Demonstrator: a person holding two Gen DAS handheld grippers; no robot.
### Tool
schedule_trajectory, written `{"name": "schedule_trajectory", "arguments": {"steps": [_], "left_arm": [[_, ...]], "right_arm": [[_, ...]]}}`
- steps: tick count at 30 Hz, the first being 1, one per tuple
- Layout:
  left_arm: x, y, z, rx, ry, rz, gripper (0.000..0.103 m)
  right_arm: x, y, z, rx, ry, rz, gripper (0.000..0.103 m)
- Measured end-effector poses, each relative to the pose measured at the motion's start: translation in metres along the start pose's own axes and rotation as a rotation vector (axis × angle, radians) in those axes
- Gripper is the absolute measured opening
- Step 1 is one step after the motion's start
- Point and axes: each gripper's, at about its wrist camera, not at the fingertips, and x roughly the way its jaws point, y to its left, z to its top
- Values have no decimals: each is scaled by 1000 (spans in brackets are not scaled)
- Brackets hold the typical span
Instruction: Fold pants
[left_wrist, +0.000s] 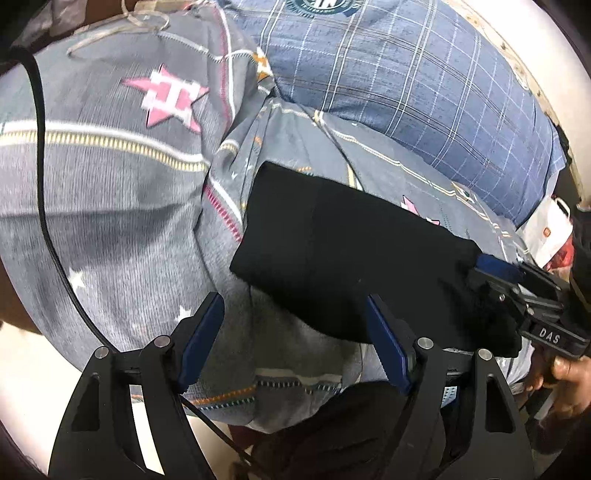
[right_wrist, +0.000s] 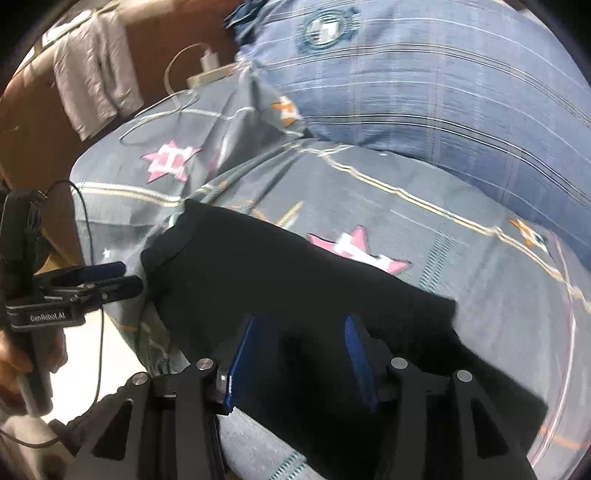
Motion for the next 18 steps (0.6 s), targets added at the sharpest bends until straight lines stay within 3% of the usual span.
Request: {"name": "schedule_trajectory", "arguments": {"steps": [10,18], "left_arm": [[17,18,-5,-113,48,-64,78],[32,9,-2,-108,60,-140,78]], "right_arm": [[34,28,38,-109,42,33,51],[67,52,72,-214,42,100,54]]}}
